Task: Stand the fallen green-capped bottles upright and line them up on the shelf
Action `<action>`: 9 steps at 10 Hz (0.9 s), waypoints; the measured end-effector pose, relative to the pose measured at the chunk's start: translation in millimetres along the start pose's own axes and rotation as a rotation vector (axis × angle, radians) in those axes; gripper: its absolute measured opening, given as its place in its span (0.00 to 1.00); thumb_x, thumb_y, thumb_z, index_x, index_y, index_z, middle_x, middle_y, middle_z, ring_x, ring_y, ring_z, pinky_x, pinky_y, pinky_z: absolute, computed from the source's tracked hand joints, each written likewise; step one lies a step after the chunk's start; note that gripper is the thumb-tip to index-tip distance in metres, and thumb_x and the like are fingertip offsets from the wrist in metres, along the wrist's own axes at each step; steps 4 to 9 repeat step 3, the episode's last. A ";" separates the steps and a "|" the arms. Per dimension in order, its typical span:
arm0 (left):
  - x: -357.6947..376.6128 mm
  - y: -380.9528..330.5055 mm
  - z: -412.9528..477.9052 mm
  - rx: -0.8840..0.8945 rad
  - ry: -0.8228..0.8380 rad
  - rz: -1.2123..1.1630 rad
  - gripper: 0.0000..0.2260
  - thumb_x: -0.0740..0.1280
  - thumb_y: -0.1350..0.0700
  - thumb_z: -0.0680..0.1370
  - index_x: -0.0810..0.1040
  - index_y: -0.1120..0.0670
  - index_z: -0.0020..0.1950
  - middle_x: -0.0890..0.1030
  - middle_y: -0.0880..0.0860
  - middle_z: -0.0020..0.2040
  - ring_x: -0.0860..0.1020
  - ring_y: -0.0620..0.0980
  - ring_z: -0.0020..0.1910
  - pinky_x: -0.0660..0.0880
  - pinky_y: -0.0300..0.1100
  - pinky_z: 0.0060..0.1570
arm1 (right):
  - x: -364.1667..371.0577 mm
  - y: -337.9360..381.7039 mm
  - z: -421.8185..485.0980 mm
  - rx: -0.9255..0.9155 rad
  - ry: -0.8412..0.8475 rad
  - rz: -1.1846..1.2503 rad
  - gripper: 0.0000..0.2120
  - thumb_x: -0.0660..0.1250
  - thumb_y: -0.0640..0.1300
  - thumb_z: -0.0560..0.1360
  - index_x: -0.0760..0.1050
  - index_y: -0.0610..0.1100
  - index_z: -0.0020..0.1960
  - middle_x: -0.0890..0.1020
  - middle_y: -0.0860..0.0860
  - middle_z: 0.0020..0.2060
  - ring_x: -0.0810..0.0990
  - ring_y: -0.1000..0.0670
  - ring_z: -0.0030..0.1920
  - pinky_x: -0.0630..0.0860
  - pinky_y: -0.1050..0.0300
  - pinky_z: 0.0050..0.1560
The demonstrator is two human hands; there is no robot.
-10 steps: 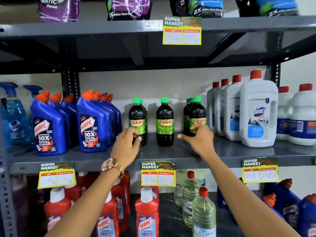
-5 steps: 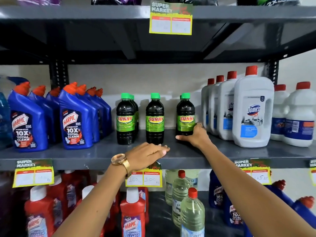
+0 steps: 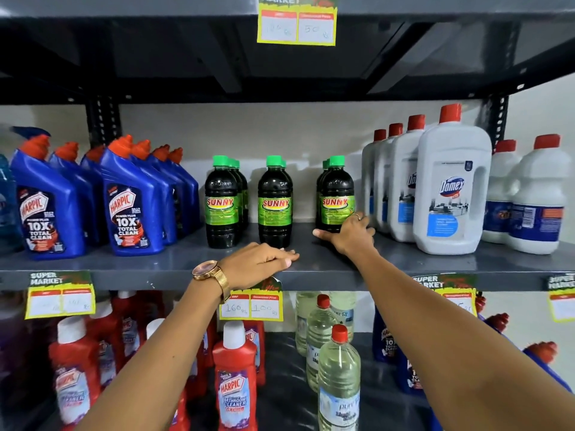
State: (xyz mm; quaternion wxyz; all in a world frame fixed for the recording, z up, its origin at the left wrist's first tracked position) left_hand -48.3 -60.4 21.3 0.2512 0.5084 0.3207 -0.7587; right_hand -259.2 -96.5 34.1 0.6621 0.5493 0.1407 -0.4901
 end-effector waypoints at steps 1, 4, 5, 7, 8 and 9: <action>3.4 1.8 -1.9 0.010 0.033 0.121 0.19 0.50 0.47 0.84 0.64 0.46 0.74 0.64 0.44 0.75 0.62 0.43 0.73 0.57 0.40 0.70 | 3.7 -0.5 4.7 0.003 -0.002 0.005 0.55 0.67 0.68 0.68 0.48 0.31 0.76 0.61 0.37 0.72 0.63 0.34 0.71 0.63 0.42 0.70; -4.0 -3.0 -4.3 0.006 0.076 0.109 0.21 0.47 0.45 0.83 0.67 0.49 0.73 0.67 0.48 0.74 0.63 0.44 0.72 0.57 0.35 0.58 | -10.1 5.1 -11.9 0.026 -0.065 0.155 0.56 0.70 0.66 0.68 0.47 0.31 0.76 0.58 0.36 0.74 0.58 0.33 0.73 0.60 0.40 0.72; -4.0 -3.0 -4.3 0.006 0.076 0.109 0.21 0.47 0.45 0.83 0.67 0.49 0.73 0.67 0.48 0.74 0.63 0.44 0.72 0.57 0.35 0.58 | -10.1 5.1 -11.9 0.026 -0.065 0.155 0.56 0.70 0.66 0.68 0.47 0.31 0.76 0.58 0.36 0.74 0.58 0.33 0.73 0.60 0.40 0.72; -4.0 -3.0 -4.3 0.006 0.076 0.109 0.21 0.47 0.45 0.83 0.67 0.49 0.73 0.67 0.48 0.74 0.63 0.44 0.72 0.57 0.35 0.58 | -10.1 5.1 -11.9 0.026 -0.065 0.155 0.56 0.70 0.66 0.68 0.47 0.31 0.76 0.58 0.36 0.74 0.58 0.33 0.73 0.60 0.40 0.72; -4.0 -3.0 -4.3 0.006 0.076 0.109 0.21 0.47 0.45 0.83 0.67 0.49 0.73 0.67 0.48 0.74 0.63 0.44 0.72 0.57 0.35 0.58 | -10.1 5.1 -11.9 0.026 -0.065 0.155 0.56 0.70 0.66 0.68 0.47 0.31 0.76 0.58 0.36 0.74 0.58 0.33 0.73 0.60 0.40 0.72; -4.0 -3.0 -4.3 0.006 0.076 0.109 0.21 0.47 0.45 0.83 0.67 0.49 0.73 0.67 0.48 0.74 0.63 0.44 0.72 0.57 0.35 0.58 | -10.1 5.1 -11.9 0.026 -0.065 0.155 0.56 0.70 0.66 0.68 0.47 0.31 0.76 0.58 0.36 0.74 0.58 0.33 0.73 0.60 0.40 0.72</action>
Point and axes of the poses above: each hand's wrist, its own z-axis towards the middle knuckle, its own x-axis out of the palm, y = z × x, the point moved 1 cm from there along z, towards the middle knuckle
